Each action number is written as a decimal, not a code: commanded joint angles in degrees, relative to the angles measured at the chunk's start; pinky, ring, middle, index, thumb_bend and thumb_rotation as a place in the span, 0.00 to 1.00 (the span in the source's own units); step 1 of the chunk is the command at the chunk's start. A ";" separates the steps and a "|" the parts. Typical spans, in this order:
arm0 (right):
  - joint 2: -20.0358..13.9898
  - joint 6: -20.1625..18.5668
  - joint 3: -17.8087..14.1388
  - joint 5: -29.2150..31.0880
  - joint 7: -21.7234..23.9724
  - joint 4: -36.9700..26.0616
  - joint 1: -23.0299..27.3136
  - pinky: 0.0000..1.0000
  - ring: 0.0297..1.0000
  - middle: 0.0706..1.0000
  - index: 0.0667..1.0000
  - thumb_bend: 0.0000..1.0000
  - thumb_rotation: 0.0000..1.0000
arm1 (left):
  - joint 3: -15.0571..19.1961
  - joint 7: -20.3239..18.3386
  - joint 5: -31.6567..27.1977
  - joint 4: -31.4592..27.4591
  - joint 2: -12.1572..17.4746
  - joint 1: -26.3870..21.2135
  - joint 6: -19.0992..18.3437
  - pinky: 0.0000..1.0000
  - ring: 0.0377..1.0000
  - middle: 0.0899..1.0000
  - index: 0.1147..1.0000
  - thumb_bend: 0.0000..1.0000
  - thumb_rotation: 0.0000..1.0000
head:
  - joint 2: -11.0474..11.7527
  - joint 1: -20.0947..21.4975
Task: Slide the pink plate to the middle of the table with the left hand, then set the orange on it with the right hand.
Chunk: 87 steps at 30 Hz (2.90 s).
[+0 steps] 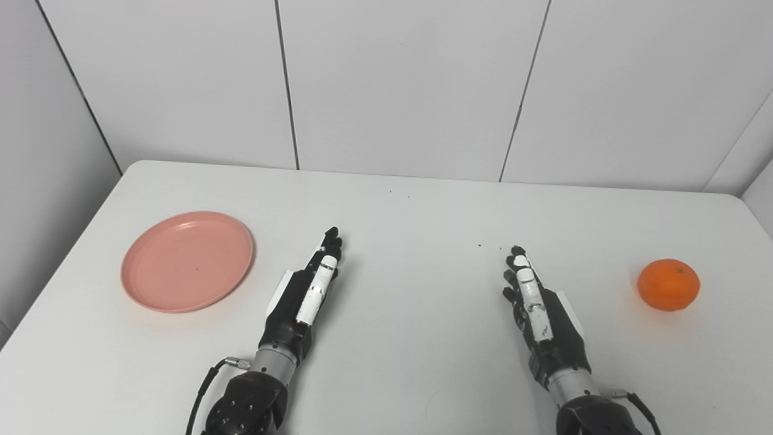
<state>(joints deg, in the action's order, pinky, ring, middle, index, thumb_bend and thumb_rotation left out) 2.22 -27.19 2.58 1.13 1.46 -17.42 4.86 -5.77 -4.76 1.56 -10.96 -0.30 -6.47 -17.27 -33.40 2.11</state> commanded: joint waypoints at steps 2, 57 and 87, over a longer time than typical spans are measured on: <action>0.05 1.77 0.18 -0.25 -0.09 -1.07 1.44 1.00 1.00 1.00 1.00 0.34 1.00 | -0.08 0.41 0.16 -1.16 -0.45 -0.85 2.87 1.00 1.00 1.00 1.00 0.36 1.00 | -0.09 -0.06; -6.30 10.77 -3.59 6.98 5.50 4.32 -0.35 1.00 1.00 1.00 1.00 0.31 1.00 | -5.06 4.04 6.28 5.22 -5.52 -1.21 4.23 1.00 1.00 1.00 1.00 0.36 1.00 | 8.02 -16.68; -5.82 10.26 -2.64 6.53 4.57 4.90 0.16 1.00 1.00 1.00 1.00 0.23 1.00 | -5.35 1.47 6.28 2.99 -2.41 -3.02 7.68 1.00 1.00 1.00 1.00 0.38 1.00 | 9.15 -18.11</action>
<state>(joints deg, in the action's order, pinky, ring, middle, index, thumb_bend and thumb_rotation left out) -3.57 -19.01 0.05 7.59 5.80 -12.58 4.17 -10.31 -2.29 7.82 -5.84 -2.41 -7.30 -11.85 -24.17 -16.08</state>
